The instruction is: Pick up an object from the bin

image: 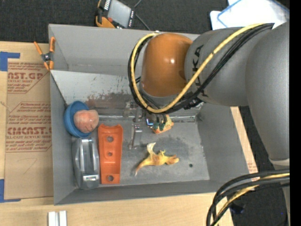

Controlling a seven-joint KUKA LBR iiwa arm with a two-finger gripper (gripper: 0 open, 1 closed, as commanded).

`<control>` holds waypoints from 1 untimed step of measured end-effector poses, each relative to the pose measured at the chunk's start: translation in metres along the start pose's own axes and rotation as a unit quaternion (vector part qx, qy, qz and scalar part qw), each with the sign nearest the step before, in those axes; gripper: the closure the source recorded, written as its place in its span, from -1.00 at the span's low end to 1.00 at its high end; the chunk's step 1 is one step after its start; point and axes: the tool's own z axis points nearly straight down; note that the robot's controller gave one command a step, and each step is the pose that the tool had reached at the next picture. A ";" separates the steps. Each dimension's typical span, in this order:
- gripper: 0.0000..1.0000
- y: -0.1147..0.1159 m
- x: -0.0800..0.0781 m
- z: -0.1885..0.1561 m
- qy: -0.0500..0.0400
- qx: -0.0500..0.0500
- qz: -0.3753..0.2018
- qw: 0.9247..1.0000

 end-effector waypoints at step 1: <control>-1.00 -0.001 -0.002 -0.004 -0.003 -0.001 0.001 1.000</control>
Offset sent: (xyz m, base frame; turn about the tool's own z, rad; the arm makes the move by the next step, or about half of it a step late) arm 0.0145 0.0322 -0.0983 -0.5537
